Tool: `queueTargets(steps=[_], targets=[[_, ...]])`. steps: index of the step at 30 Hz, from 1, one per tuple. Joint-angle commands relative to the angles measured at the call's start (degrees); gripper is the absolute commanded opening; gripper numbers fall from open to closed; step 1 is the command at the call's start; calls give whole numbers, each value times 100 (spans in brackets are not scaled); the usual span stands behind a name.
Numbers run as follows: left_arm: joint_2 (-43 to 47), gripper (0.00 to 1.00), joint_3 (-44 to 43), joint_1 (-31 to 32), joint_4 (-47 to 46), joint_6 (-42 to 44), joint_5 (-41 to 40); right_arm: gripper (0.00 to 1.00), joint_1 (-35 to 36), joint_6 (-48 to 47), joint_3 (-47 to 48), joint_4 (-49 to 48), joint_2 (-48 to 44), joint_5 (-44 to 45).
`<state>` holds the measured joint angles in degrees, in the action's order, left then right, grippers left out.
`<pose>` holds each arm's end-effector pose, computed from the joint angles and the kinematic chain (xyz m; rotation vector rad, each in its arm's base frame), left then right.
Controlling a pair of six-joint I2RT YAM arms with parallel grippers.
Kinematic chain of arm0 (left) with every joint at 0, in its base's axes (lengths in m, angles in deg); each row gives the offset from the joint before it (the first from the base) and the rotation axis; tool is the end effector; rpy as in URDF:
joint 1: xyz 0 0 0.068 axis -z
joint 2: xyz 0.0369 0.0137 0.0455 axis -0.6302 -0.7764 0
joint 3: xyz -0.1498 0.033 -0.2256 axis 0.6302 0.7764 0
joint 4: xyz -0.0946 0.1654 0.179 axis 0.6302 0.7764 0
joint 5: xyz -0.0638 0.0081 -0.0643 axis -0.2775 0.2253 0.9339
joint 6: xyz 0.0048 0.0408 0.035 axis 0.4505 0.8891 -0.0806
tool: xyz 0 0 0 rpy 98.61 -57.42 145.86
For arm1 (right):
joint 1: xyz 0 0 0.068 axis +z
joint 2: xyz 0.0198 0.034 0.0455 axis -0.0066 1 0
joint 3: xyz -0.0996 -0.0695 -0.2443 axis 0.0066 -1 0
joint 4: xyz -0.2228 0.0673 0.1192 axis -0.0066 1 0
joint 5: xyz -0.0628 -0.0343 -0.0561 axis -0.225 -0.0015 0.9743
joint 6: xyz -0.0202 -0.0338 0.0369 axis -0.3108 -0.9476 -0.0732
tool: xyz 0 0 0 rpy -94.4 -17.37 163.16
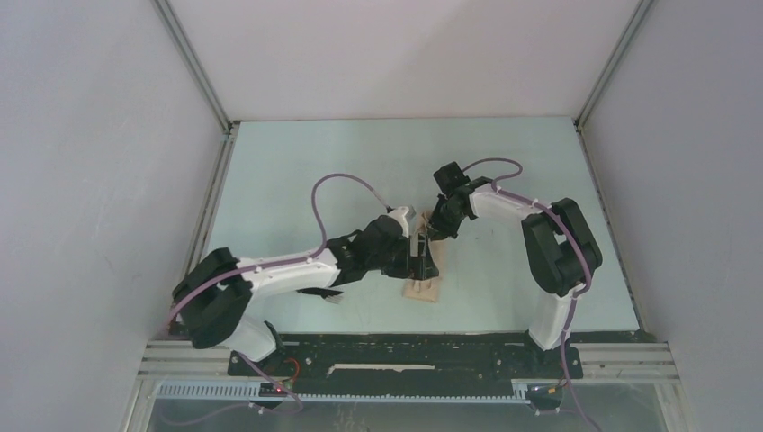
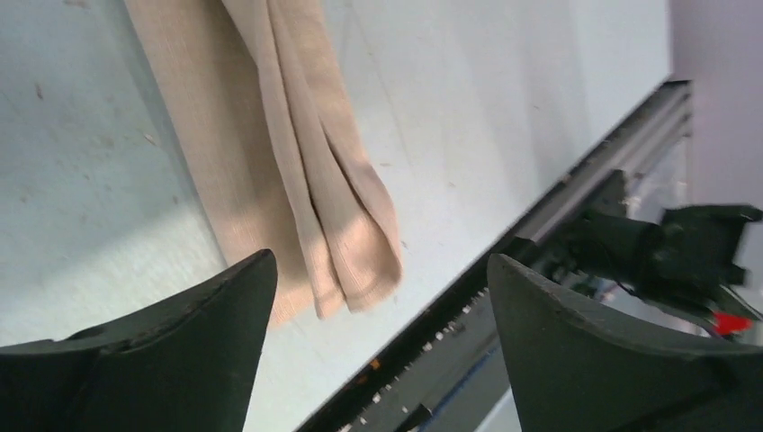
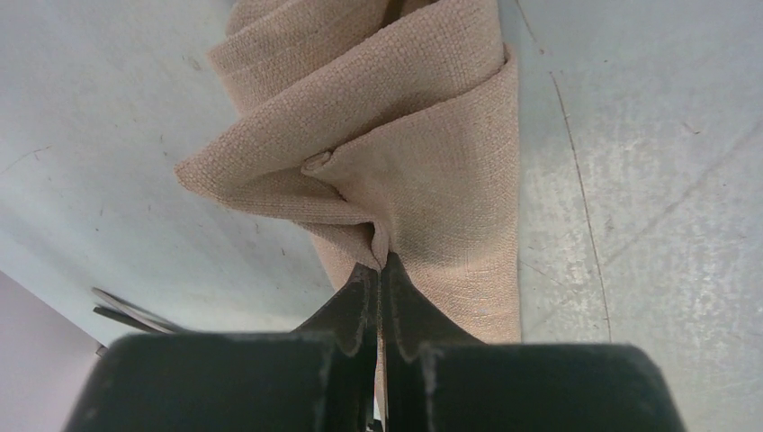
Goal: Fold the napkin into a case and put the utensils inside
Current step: Fold the 2/3-rectangle-folded napkin at the center of the board.
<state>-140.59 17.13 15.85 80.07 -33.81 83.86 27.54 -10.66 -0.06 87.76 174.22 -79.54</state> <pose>0.1704 -0.2500 0.2110 0.2703 2.4242 -1.0320 0.3220 0.1765 0.1682 0.5073 2.8617 0.5055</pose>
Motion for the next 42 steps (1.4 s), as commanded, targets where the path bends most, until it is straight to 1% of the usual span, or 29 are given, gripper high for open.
queueTargets(steps=[1,2,4,5,6,7,9,11,17,19,21,23,24,25,27,30,33,36,38,42], targets=[[-723,88,-596,-25,843,522,-515,0,107,286,222,-102,-64,124],[-824,84,-663,-25,858,555,-580,0,94,283,217,-59,-74,153],[-955,71,-761,-23,827,625,-610,0,84,239,221,-39,-83,166],[-1004,67,-777,-24,791,660,-606,0,88,226,217,-17,-89,185],[-1031,67,-795,-25,735,702,-606,0,83,211,220,-5,-92,186],[-1065,69,-802,-23,686,751,-607,0,83,185,221,-3,-93,178],[-1135,79,-905,-25,697,871,-594,0,82,166,225,-2,-102,170],[-1198,85,-979,-25,689,973,-582,0,88,148,223,16,-107,176],[-1061,93,-956,-25,566,1188,-418,0,95,-16,224,56,-98,15],[-891,94,-930,-29,609,1252,-370,0,92,-62,220,65,-94,-64],[-692,90,-911,-101,688,1247,-187,0,91,-85,217,88,-106,-51],[-532,86,-827,-236,558,1025,267,0,93,-107,218,88,-127,-26],[-507,81,-800,-303,446,879,619,0,92,-110,220,72,-129,-30],[-529,77,-824,-367,411,708,763,0,91,-109,223,63,-129,-45],[-647,75,-912,-444,388,396,1083,0,95,-92,216,43,-129,-51],[-976,79,-1129,-454,519,52,1173,0,107,-83,216,44,-129,-61],[-1218,80,-1300,-474,626,-145,1168,0,128,-162,218,88,-154,100],[-1365,80,-1474,-505,687,-136,1165,0,123,-256,216,138,-151,118],[-1509,77,-1615,-523,731,-81,1246,0,130,-355,217,119,-146,125],[-1753,65,-1740,-600,774,38,1301,0,135,-504,219,151,-129,113]])
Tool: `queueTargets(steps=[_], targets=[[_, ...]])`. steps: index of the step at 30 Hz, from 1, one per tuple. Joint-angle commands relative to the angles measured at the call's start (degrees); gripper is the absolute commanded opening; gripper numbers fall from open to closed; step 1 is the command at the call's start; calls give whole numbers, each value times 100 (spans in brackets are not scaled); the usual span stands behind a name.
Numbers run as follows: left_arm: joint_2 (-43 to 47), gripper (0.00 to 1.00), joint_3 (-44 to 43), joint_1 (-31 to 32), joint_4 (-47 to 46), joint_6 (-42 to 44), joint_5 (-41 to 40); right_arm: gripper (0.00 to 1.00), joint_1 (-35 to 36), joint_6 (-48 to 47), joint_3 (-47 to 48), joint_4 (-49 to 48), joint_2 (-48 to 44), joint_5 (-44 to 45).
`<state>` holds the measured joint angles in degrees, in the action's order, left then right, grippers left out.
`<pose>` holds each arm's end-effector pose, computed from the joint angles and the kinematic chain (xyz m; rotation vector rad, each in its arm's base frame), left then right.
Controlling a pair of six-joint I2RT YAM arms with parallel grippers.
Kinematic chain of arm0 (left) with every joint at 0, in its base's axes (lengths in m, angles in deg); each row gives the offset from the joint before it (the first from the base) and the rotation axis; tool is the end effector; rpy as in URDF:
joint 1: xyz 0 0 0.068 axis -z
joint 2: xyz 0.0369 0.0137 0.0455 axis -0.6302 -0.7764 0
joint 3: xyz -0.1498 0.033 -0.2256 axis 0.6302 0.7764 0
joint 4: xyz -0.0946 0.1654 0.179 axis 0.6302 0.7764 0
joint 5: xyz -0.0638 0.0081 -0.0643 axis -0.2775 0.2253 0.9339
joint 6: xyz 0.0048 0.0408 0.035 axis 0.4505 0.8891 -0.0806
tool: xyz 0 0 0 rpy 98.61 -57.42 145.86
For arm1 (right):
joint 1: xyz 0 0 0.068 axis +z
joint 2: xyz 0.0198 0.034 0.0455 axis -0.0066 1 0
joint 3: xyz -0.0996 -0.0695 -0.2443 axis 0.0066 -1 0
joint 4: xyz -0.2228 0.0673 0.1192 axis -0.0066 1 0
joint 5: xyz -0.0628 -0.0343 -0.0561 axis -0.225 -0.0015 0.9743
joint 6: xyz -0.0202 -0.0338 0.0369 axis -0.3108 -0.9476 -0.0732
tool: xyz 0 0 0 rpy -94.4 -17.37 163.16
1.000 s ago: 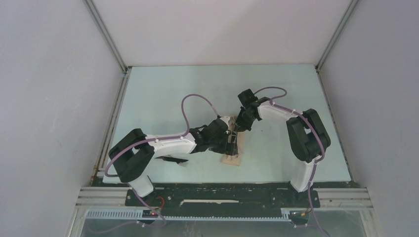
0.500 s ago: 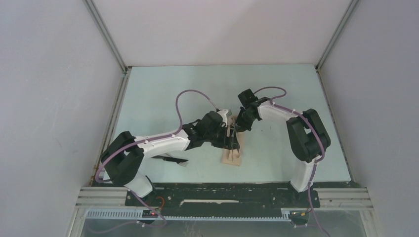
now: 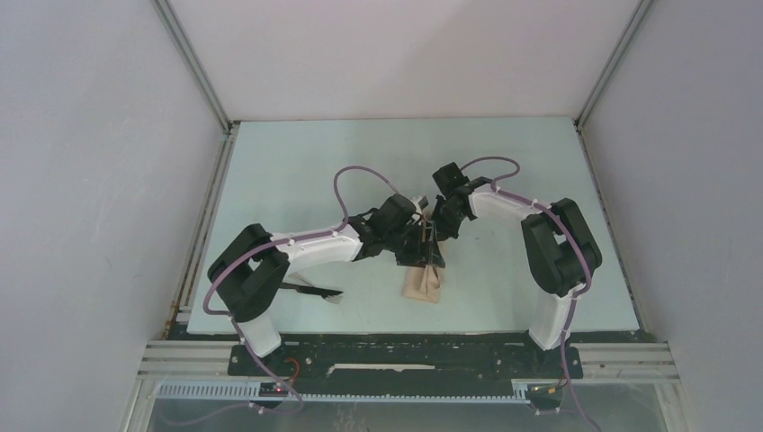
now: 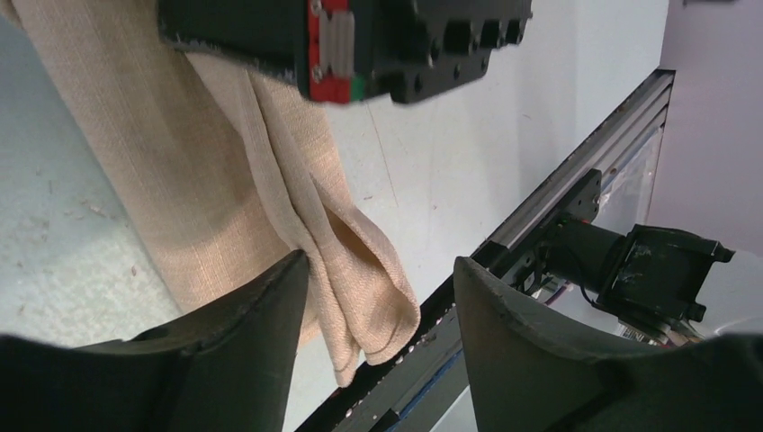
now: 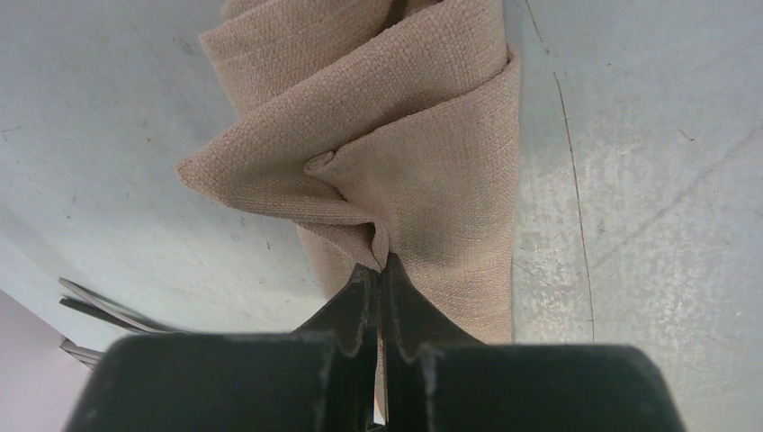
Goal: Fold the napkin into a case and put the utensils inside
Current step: Fold the 2/3-rectangle-folded napkin at the center of the board.
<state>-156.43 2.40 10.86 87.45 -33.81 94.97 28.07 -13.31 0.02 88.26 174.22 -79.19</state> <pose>0.2244 -0.2838 0.1956 0.2695 2.6239 -1.0809 0.3199 0.1790 0.1682 0.4299 2.8732 0.4863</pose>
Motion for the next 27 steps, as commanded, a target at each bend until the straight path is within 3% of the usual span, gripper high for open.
queueTargets(steps=[1,8,12,14,18,27], targets=[[-233,63,-287,-140,37,53,243,0,91,-259,216,111,-129,92],[-599,60,-528,-155,409,366,136,0,67,-219,216,39,-152,-24],[-681,49,-560,-159,470,421,-137,0,73,-179,219,-18,-150,-86],[-676,37,-537,-156,382,398,-111,0,73,-170,216,-6,-134,-80],[-374,2,-282,-195,348,425,-326,0,71,-371,214,-10,-230,-69],[29,0,486,-365,-124,489,-66,5,26,-546,214,-211,-346,-331]])
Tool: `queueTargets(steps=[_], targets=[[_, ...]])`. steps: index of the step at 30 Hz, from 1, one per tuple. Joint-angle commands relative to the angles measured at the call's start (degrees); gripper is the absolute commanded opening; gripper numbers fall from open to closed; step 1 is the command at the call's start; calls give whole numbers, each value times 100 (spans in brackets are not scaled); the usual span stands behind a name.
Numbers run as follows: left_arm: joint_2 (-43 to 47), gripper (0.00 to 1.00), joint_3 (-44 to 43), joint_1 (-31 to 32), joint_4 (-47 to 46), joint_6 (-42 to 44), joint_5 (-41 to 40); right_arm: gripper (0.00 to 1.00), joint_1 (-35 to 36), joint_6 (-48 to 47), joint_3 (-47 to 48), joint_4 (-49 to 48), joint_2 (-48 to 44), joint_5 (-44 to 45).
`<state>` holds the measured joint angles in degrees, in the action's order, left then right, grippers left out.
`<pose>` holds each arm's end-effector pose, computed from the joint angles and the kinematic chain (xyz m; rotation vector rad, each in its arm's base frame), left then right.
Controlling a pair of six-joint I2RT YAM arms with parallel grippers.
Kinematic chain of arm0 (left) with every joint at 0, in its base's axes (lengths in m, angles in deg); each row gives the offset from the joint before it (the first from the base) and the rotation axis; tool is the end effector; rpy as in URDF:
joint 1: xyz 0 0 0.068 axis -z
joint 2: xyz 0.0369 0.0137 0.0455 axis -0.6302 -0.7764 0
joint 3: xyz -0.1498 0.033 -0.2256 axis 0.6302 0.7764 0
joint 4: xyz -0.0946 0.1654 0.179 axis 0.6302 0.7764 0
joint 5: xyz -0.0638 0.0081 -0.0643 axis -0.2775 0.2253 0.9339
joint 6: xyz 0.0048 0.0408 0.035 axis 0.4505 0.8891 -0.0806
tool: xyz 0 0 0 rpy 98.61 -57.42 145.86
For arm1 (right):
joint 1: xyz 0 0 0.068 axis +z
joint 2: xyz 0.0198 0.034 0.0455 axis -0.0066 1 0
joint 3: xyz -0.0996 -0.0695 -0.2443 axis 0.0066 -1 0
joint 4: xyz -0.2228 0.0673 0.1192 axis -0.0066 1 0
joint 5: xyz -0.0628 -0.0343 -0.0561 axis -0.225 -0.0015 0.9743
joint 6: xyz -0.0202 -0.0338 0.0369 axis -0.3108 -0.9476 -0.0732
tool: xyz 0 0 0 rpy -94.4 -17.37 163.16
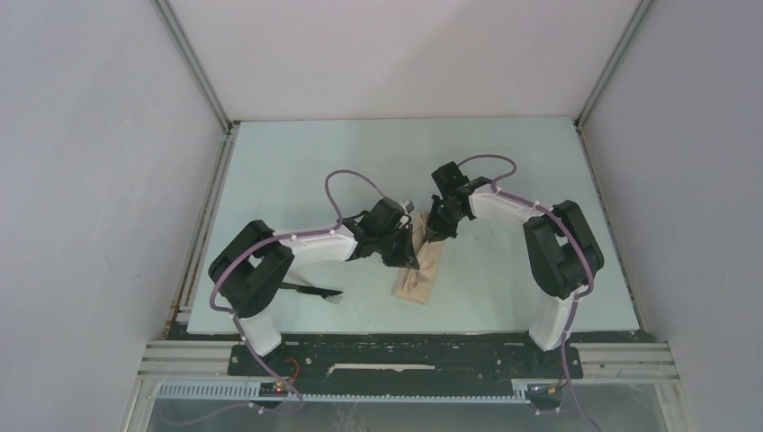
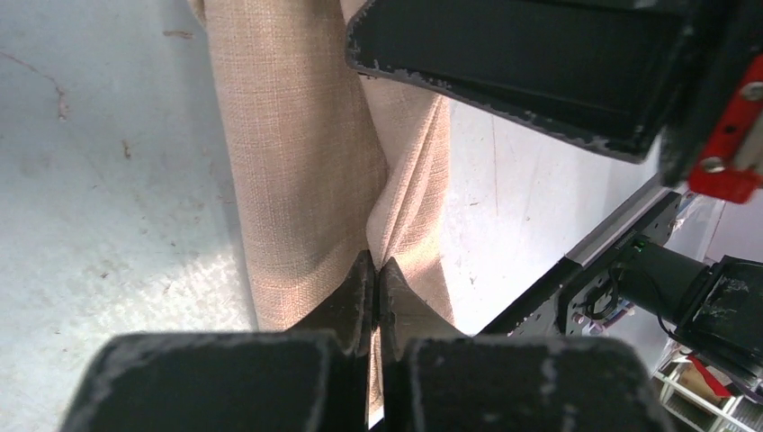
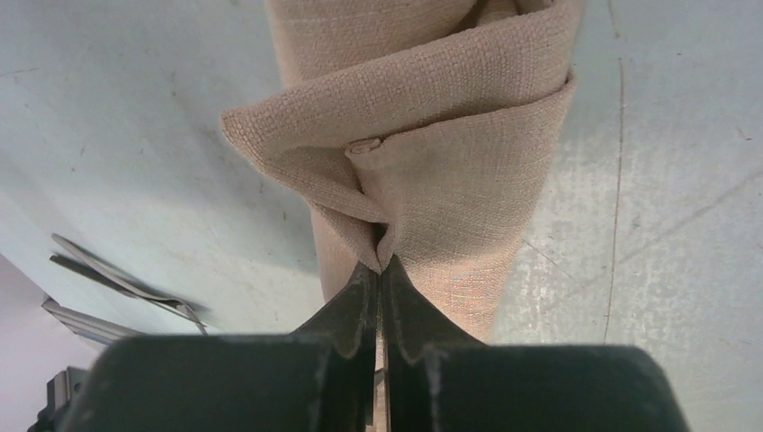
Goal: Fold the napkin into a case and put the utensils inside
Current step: Fold the 2/3-rectangle-folded napkin at the center of the board, then move the 2/3-rectangle-folded napkin to the center of the board.
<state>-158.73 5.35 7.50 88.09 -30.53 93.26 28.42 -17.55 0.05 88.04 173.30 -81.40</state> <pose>0.2359 -0.2637 0.1657 0.2346 2.6897 -0.9401 0.3177 0.1819 0.1742 0.3001 2.8756 0.5372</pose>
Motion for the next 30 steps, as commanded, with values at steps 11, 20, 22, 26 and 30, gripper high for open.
queueTargets(steps=[11,20,22,26,30], targets=[[301,0,824,-280,-629,190,288,9,-190,470,206,-1050,176,-1157],[396,2,1107,-431,-794,176,476,10,-410,698,207,-1378,444,-1225],[593,8,1180,-437,-791,181,483,10,-442,702,209,-1417,467,-1246],[1142,34,1306,-431,-779,242,371,10,-454,764,210,-1473,469,-1310],[1439,58,1242,-424,-719,322,392,10,-446,855,205,-1472,451,-1375]])
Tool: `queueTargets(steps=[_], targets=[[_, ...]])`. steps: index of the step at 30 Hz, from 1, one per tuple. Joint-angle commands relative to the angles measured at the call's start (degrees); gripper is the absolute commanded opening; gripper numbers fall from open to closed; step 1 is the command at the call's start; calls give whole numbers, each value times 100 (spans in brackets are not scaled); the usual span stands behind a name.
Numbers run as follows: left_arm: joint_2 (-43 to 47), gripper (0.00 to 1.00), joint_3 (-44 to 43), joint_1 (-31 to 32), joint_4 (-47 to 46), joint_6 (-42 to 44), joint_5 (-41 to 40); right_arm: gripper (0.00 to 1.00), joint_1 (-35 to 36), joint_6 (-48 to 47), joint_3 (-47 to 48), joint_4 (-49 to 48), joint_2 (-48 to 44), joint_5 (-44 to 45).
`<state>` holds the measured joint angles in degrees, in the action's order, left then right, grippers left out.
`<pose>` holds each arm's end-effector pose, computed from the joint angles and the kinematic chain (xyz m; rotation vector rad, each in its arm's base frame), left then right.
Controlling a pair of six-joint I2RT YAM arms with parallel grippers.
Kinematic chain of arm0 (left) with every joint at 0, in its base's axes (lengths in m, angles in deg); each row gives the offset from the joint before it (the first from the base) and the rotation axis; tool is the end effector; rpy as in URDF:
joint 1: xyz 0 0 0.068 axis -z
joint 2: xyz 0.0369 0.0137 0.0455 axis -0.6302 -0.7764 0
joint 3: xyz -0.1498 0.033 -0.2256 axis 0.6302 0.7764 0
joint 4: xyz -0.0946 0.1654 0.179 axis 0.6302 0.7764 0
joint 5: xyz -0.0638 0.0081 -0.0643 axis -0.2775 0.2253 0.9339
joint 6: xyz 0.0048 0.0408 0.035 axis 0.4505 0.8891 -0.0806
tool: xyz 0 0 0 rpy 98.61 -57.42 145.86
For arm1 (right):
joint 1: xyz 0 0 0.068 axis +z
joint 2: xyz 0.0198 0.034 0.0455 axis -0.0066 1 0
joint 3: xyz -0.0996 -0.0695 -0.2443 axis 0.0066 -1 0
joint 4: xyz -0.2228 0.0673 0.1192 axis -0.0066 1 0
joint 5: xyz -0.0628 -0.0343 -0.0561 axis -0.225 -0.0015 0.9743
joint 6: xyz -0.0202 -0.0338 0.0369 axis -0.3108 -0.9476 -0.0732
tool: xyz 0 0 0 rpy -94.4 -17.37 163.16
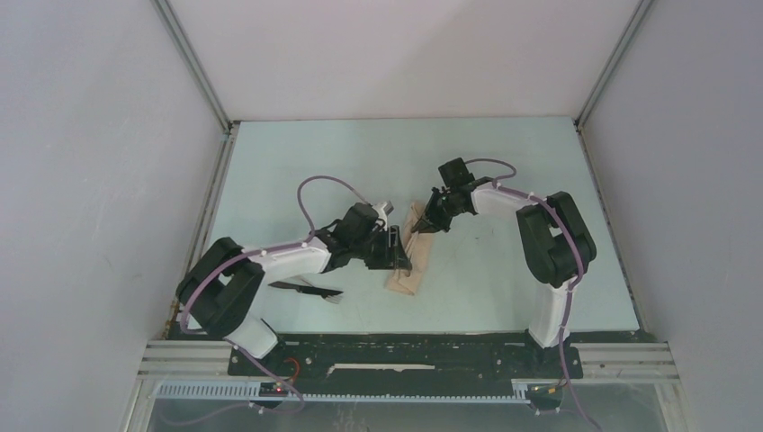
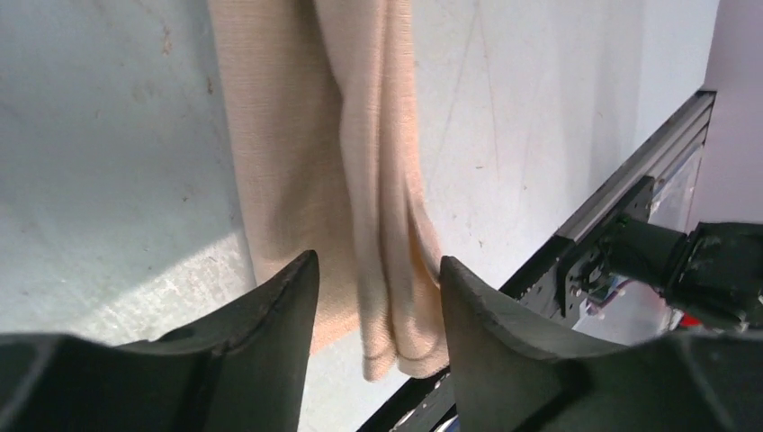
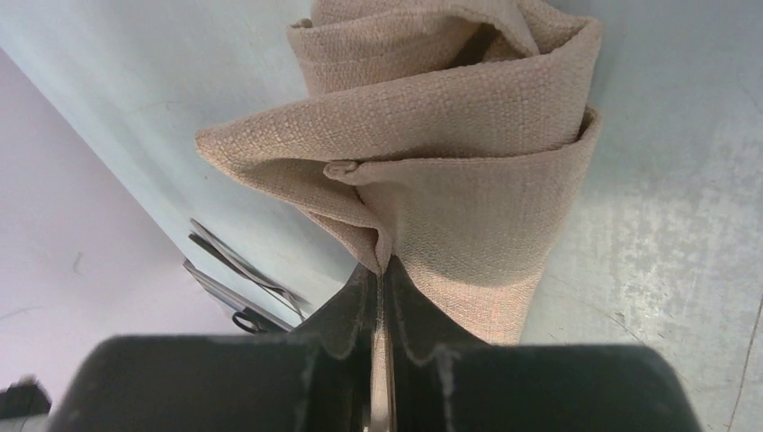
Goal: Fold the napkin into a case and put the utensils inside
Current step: Move the 2/3-rectangle-folded napkin to the center of the board.
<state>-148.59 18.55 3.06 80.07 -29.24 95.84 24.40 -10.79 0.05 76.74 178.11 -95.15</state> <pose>0.2199 -0.2145 0.1647 0.1970 2.5942 -1.0143 0.3467 0.1760 0.1555 0.4612 2.8245 0.9205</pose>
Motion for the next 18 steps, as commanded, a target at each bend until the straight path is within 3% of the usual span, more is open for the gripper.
queueTargets(steps=[1,4,6,9,14,18], targets=[[412,62,-124,24,130,227,129,10,-36,192,210,-338,-39,-14],[255,68,-290,60,248,305,133,9,12,190,206,-331,-65,1],[125,78,-395,114,325,330,89,9,36,205,207,-321,-68,49],[-159,79,-683,245,723,402,-218,9,28,265,205,-331,-22,24],[-135,57,-550,215,1192,196,-1124,18,-1,240,218,-348,-35,42],[33,42,-266,91,1163,65,-1293,29,-46,-11,218,-407,-61,-45]])
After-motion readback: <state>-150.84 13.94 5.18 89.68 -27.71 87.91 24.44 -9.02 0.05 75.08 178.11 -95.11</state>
